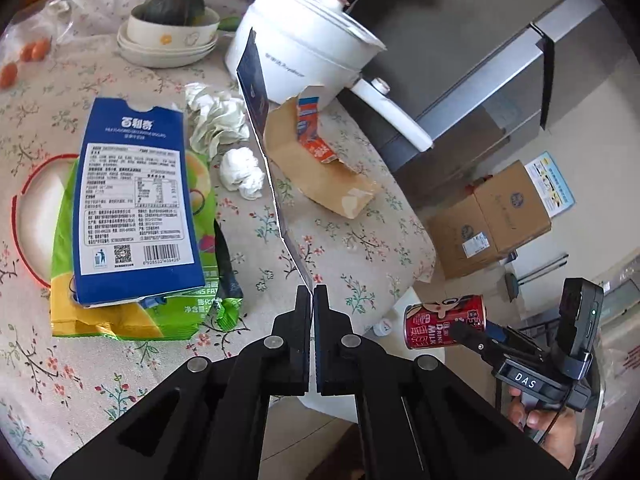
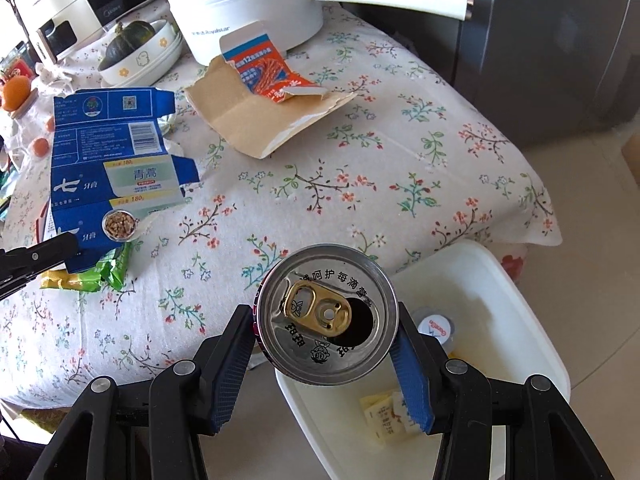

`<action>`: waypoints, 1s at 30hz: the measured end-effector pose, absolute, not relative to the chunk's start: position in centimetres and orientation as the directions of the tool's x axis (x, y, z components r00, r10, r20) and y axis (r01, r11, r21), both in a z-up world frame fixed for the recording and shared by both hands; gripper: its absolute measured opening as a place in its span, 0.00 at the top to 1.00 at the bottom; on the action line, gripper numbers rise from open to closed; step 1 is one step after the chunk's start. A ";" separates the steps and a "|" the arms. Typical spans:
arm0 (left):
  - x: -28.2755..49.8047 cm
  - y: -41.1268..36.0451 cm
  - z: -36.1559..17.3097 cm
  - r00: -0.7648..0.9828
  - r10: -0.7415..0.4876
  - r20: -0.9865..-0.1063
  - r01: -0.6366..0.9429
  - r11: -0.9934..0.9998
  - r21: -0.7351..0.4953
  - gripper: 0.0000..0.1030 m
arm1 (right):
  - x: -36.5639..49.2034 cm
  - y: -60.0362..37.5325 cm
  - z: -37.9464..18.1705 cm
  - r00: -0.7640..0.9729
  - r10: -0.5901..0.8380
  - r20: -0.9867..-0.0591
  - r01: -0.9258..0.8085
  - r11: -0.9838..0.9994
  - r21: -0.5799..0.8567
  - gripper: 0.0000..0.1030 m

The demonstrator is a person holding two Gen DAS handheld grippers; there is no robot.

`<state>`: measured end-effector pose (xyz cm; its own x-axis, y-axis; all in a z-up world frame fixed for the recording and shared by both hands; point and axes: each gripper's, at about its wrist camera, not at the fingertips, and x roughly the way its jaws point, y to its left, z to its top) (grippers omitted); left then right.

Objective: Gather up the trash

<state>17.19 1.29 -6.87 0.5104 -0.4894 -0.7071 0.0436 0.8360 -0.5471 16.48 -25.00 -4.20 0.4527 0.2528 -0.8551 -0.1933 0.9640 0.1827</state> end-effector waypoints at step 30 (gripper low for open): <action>11.0 -14.5 -8.0 0.247 -0.635 -0.732 0.483 0.736 -0.474 1.00 | 10.0 -36.9 -5.2 0.480 0.143 -0.865 0.041 0.982 0.185 0.44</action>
